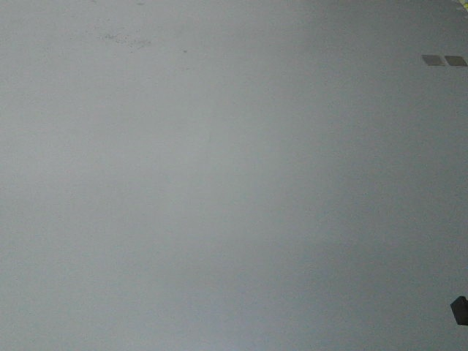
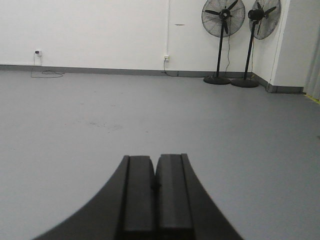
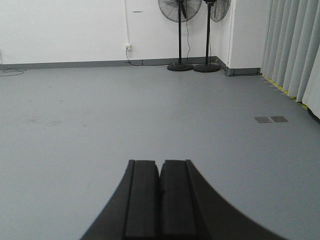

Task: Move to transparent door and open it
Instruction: 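Drive the base toward the white-framed glass sliding door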

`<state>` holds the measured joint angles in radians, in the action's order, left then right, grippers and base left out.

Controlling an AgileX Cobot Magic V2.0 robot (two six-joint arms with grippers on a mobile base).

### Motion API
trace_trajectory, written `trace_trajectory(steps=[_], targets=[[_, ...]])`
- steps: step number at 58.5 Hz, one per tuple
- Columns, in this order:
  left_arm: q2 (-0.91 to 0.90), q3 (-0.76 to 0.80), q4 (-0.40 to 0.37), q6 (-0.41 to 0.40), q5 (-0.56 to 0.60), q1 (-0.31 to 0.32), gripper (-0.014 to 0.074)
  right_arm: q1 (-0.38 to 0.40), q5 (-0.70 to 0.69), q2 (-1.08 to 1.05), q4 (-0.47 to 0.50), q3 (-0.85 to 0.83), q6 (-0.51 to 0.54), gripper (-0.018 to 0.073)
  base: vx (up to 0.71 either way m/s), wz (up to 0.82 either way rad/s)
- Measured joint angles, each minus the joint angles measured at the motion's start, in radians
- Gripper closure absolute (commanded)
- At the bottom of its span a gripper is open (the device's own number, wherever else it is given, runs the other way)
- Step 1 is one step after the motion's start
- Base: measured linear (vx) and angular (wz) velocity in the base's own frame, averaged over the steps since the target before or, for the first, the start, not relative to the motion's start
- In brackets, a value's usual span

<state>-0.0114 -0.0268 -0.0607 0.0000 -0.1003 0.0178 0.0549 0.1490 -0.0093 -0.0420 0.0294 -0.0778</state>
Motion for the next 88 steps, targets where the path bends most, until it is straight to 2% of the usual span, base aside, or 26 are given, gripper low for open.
trace_trajectory(steps=[43,88], targets=[[0.000,0.000,0.000,0.000,0.000,0.000,0.0602,0.000,0.000,0.000,0.000,0.000,0.000,0.0567,0.11,0.00],[0.000,0.000,0.000,0.000,0.000,0.000,0.0602,0.000,0.000,0.000,0.000,0.000,0.000,0.0567,0.38,0.18]])
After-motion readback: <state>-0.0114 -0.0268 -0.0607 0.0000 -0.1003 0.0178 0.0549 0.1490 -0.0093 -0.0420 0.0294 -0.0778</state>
